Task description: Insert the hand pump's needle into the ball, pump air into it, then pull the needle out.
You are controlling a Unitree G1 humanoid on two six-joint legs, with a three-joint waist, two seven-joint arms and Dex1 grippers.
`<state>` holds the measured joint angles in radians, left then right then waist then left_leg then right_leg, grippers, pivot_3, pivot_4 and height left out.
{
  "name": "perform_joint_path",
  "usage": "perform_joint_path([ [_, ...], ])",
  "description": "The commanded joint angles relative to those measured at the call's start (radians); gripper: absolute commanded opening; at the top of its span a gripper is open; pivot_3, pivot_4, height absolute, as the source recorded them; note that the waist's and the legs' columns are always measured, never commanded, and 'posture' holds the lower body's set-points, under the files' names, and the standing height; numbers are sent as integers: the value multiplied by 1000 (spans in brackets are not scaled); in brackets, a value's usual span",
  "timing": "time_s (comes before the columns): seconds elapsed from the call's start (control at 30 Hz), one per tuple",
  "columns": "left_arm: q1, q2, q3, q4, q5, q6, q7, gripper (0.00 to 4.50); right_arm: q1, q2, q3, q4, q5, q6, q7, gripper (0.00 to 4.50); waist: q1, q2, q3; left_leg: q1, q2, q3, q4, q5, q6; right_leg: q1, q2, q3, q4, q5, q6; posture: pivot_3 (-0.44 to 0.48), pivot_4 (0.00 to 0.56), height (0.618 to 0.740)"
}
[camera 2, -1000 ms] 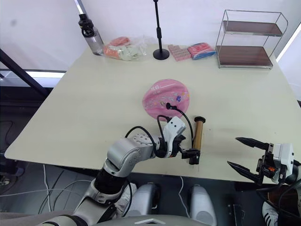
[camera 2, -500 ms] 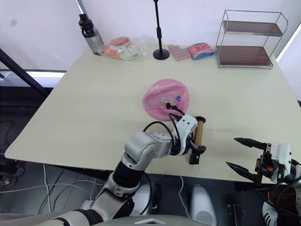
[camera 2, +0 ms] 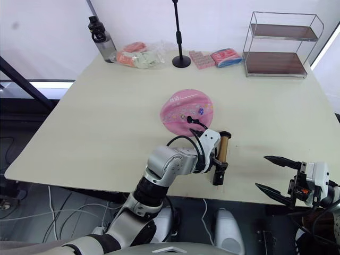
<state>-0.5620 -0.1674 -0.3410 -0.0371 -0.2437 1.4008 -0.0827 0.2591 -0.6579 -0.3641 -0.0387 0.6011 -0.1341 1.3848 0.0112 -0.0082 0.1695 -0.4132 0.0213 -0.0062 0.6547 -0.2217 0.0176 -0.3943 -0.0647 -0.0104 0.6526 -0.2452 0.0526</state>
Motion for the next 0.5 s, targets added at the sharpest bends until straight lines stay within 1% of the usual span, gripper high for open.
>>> perform_joint_path([
  [0.03,-84,-141,34,102,24,-6,54,4444,11,4,-11,-30,15,-12,-5,4500,-1,-1,-1,0,0,-1,0,0,0,0,0,0,0,0,-1,0,150,740],
  [0.17,-111,-158,40,148,5,-29,58,4444,11,6,-10,-31,13,-16,-9,4500,0,-3,-5,2,0,-1,0,0,0,1,1,1,1,-1,-1,0,150,740],
  [0.27,-116,-167,35,180,-5,-57,60,4444,11,8,-8,-33,12,-18,-13,4500,0,-4,-5,6,-1,0,0,0,0,3,1,3,3,-1,-1,0,150,740],
  [0.37,-118,-171,37,196,-23,-75,52,3699,12,10,-6,-35,10,-21,-17,4500,-1,-4,-5,17,-1,-1,0,0,-1,13,0,3,2,-1,-2,0,150,740],
  [0.4,-119,-172,39,199,-30,-81,51,3122,12,11,-5,-36,10,-21,-19,4500,-1,-4,-5,18,-1,-2,0,-1,-1,14,0,3,2,-1,-2,0,150,740],
  [0.43,-120,-172,41,203,-33,-88,50,2681,12,12,-5,-37,10,-21,-20,4500,0,-4,-5,17,-1,-2,0,0,-1,14,0,3,2,-1,-2,0,150,740],
  [0.47,-121,-172,44,204,-39,-96,45,2039,13,13,-5,-38,10,-22,-21,4500,0,-4,-5,17,-1,-3,0,0,-1,14,0,3,2,-1,-2,0,150,740],
  [0.5,-122,-171,44,204,-41,-102,43,1774,14,13,-5,-39,9,-23,-20,4500,0,-4,-5,17,-2,-3,0,0,-1,14,0,3,2,-1,-2,0,150,740],
])
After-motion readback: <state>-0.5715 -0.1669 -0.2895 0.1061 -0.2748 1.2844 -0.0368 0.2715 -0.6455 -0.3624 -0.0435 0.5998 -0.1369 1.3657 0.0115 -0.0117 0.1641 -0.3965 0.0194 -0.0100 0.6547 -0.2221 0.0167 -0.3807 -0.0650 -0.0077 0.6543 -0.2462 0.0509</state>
